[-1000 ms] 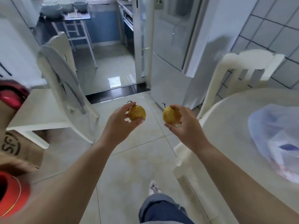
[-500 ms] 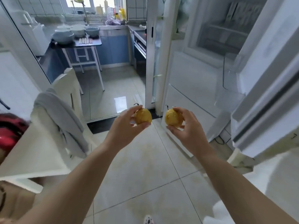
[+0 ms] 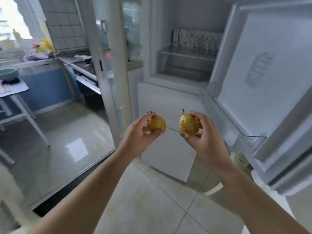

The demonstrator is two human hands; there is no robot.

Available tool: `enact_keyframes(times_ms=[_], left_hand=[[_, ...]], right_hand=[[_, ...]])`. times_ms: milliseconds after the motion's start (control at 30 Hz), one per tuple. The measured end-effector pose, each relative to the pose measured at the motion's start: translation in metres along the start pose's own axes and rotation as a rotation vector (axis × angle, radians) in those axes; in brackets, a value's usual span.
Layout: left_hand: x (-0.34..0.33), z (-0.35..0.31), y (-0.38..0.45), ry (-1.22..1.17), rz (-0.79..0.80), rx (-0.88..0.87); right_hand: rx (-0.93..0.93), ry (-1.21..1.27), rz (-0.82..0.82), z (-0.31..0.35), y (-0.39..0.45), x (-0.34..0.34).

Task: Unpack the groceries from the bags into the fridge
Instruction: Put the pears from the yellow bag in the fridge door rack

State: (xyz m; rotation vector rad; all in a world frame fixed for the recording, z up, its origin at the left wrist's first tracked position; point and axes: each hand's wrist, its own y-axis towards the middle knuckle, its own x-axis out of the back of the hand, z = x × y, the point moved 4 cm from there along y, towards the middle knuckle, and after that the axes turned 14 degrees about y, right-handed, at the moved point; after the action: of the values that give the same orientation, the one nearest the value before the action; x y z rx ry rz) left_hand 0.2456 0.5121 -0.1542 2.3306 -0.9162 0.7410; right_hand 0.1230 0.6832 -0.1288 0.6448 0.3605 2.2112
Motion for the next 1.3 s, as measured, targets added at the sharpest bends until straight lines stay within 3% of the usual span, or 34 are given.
enact_keyframes(times_ms=[267,400,667,867,1033,1300], left_hand=[[-0.023,-0.042,0.084,-0.118,0.192,-0.232],[-0.038,-0.064,0.119,-0.068,0.177,-0.339],[-0.075,-0.098,0.185,-0.078,0.180,-0.446],[-0.107,-0.114,0.231,-0.022,0.253,-0.537],[-0.132,-0.123,0.273,0.044,0.362,-0.578],[-0.169,-0.126,0.313,0.368,0.504,-0.699]], right_hand=[[-0.008,-0.194,-0.277,0.011,0.041,0.037],[-0.020,-0.277,-0.335,0.006,0.068,0.058],[-0.074,-0.365,-0.331,-0.025,0.113,0.090],[-0.107,-0.441,-0.328,-0.045,0.137,0.108],[-0.242,-0.600,-0.262,-0.059,0.155,0.112],[-0.462,-0.871,-0.161,-0.076,0.176,0.111]])
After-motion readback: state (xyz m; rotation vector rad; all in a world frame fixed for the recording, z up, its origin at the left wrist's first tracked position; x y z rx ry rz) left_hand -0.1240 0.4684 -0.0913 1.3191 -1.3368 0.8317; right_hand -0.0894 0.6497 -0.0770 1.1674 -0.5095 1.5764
